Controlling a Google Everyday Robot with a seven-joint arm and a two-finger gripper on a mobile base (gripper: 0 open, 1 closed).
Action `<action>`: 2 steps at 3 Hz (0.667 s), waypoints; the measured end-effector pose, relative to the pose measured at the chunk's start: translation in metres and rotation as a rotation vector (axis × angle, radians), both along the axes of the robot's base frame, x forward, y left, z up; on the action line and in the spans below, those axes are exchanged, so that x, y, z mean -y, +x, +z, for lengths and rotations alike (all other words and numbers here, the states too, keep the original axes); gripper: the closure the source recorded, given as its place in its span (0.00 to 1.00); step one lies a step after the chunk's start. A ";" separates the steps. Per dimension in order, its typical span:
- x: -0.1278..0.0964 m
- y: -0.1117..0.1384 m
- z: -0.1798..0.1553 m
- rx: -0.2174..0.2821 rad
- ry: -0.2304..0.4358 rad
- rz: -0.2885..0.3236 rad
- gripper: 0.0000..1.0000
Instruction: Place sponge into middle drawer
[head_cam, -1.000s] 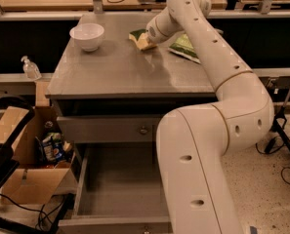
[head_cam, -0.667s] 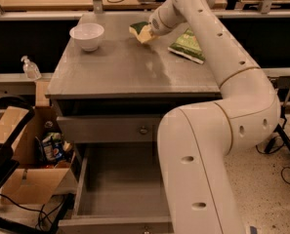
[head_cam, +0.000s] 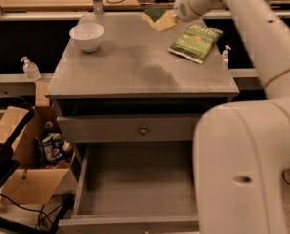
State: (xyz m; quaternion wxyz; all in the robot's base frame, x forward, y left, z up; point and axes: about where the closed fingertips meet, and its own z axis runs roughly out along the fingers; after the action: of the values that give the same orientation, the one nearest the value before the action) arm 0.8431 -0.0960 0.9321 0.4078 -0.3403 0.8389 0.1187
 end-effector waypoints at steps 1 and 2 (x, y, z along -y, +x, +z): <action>0.038 -0.054 0.046 0.071 0.061 0.016 1.00; 0.064 -0.115 0.083 0.170 0.113 0.045 1.00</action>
Offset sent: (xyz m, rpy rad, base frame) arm -0.2432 -0.0684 -0.0709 0.1367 0.0386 0.1356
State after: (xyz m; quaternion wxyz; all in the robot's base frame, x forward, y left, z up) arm 0.7281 -0.1597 1.0153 0.4936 -0.3441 0.7853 0.1457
